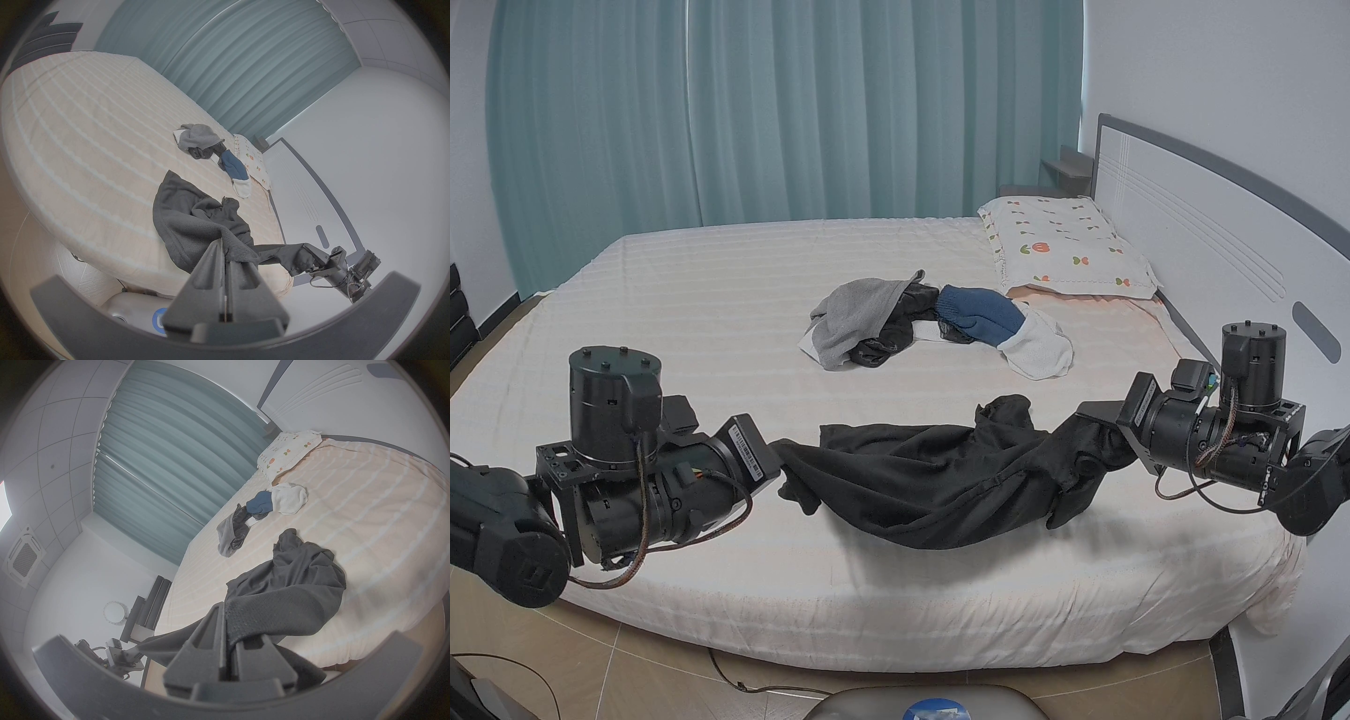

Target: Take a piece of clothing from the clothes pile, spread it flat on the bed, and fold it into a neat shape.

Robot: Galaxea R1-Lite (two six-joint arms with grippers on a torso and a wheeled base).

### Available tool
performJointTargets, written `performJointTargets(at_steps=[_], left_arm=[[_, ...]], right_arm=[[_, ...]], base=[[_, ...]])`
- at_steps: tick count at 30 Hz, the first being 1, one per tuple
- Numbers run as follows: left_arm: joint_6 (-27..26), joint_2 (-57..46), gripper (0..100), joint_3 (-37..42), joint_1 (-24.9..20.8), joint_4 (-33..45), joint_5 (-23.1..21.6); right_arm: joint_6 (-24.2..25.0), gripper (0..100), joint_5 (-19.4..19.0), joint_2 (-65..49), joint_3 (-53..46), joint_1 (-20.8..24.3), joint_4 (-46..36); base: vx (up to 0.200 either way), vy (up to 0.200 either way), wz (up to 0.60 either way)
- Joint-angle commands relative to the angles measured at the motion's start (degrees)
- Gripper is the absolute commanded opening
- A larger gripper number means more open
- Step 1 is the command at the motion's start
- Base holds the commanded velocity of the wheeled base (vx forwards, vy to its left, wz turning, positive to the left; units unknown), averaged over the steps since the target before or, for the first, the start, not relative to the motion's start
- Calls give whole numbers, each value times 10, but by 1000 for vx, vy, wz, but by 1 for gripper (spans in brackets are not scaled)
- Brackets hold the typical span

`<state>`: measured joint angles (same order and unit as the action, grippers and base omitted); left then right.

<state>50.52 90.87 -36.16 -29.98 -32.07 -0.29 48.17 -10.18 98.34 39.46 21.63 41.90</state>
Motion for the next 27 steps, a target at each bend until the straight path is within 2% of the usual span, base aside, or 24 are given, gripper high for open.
performJointTargets(at_steps=[1, 6, 12, 23, 27], left_arm=[[2, -14, 0, 0, 5, 1, 0], [27, -32, 0, -3, 10, 2, -7], [27, -36, 0, -2, 16, 2, -9], [27, -37, 0, -6, 22, 5, -9], [27, -38, 0, -6, 22, 5, -9]], right_arm=[[0, 0, 0, 1, 0, 0, 0], [0, 0, 0, -3, -1, 0, 0], [0, 0, 2, -5, 0, 0, 0], [-3, 0, 34, -4, 4, 2, 1], [-4, 0, 61, -3, 8, 5, 6]], base=[[0, 0, 0], [0, 200, 0], [0, 200, 0], [0, 200, 0], [0, 200, 0]])
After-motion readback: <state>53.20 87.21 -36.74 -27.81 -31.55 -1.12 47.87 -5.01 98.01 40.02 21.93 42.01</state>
